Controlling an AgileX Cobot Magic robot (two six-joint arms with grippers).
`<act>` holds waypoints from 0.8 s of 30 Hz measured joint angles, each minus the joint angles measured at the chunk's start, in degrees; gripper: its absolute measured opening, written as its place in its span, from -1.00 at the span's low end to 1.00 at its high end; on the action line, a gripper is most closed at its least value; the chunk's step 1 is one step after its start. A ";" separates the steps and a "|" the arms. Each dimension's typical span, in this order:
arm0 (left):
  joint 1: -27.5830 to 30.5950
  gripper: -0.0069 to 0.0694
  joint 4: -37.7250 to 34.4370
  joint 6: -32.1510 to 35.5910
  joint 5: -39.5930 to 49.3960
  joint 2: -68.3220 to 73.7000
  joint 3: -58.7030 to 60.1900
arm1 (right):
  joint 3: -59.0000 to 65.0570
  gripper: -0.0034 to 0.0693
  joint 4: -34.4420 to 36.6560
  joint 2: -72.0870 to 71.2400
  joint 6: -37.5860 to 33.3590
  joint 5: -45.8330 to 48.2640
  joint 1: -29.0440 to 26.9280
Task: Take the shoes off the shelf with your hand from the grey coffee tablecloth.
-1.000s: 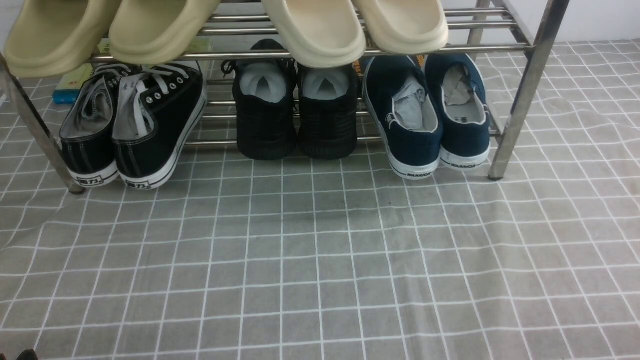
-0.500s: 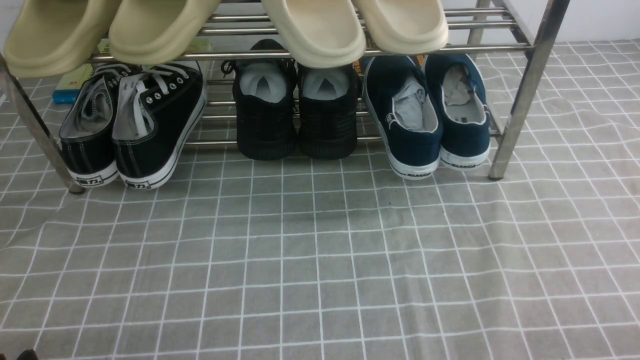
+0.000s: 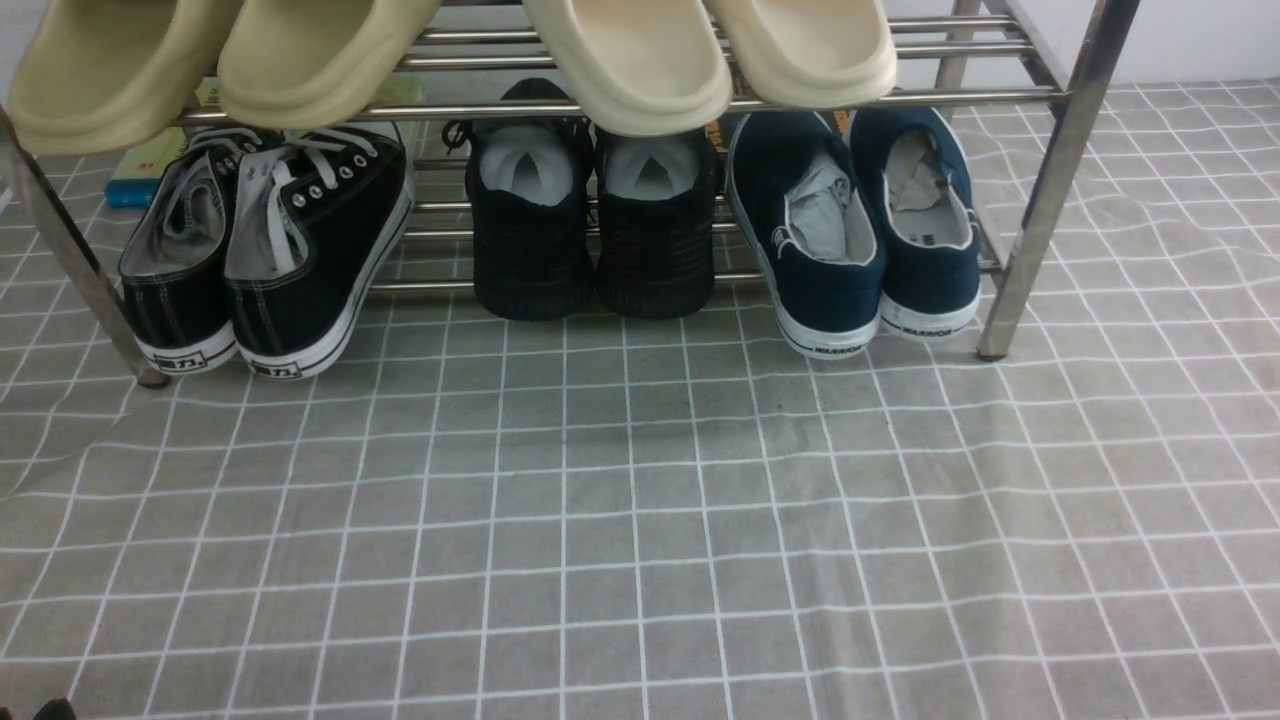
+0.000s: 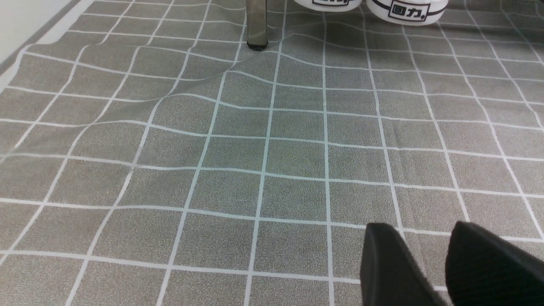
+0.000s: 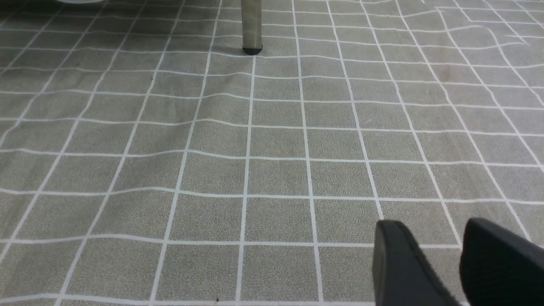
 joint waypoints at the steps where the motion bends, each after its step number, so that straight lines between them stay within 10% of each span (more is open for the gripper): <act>1: 0.00 -0.19 0.00 0.00 0.00 0.00 0.00 | 0.00 -0.25 0.09 0.00 0.11 -0.07 0.00; 14: 0.00 -0.19 0.00 0.00 0.00 0.00 0.00 | 0.65 -0.25 34.32 0.00 19.25 -3.63 0.00; 19: 0.00 -0.19 0.00 0.00 0.00 0.00 0.00 | 0.28 -0.31 36.22 0.00 19.37 -5.78 0.00; 24: 0.00 -0.19 0.00 0.00 0.00 0.00 0.00 | -10.40 -0.79 30.90 4.72 10.67 -9.23 0.00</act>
